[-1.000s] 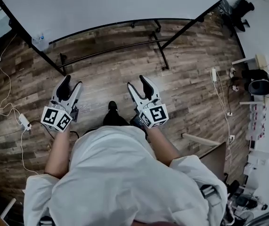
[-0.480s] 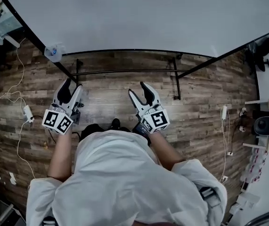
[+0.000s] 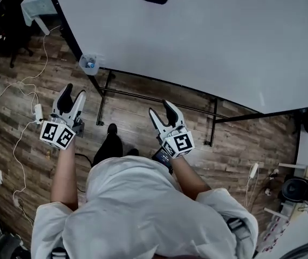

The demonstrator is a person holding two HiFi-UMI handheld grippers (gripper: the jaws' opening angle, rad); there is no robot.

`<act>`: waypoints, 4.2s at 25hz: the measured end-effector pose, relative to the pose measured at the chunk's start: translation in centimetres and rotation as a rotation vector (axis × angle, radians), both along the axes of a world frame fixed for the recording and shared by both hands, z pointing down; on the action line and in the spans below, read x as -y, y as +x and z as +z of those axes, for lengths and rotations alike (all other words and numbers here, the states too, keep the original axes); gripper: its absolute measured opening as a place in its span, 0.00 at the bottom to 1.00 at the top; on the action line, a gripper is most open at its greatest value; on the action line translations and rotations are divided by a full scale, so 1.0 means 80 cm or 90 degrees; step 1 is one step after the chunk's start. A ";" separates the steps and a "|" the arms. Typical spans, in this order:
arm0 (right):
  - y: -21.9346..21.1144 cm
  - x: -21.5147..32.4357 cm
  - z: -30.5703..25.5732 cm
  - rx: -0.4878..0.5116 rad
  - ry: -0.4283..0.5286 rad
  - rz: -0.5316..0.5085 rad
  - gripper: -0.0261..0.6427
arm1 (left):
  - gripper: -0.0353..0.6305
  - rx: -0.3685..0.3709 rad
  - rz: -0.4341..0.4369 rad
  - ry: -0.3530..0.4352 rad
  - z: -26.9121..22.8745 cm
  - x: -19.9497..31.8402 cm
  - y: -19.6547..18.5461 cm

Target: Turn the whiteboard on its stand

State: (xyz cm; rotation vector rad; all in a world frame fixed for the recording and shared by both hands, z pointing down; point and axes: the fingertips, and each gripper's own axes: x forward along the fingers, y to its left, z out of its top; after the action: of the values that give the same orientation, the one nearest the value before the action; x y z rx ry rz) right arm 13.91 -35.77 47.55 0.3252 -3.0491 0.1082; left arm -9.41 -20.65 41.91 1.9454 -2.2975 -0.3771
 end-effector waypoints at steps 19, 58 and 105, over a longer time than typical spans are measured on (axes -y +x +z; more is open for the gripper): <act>-0.243 -0.005 -0.028 0.015 0.012 -0.109 0.31 | 0.45 0.101 0.170 -0.029 -0.050 0.068 -0.252; -0.283 0.029 -0.035 0.012 0.034 -0.047 0.26 | 0.38 0.124 0.458 0.012 -0.028 0.167 -0.242; -0.330 0.031 -0.058 -0.009 0.075 -0.184 0.15 | 0.38 0.153 0.417 -0.026 -0.040 0.167 -0.242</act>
State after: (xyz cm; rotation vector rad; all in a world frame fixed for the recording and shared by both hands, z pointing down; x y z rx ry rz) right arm -12.49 -38.24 42.91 -0.1097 -3.0539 -0.0893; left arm -28.78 -33.97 38.72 2.6716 -1.5990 -0.0269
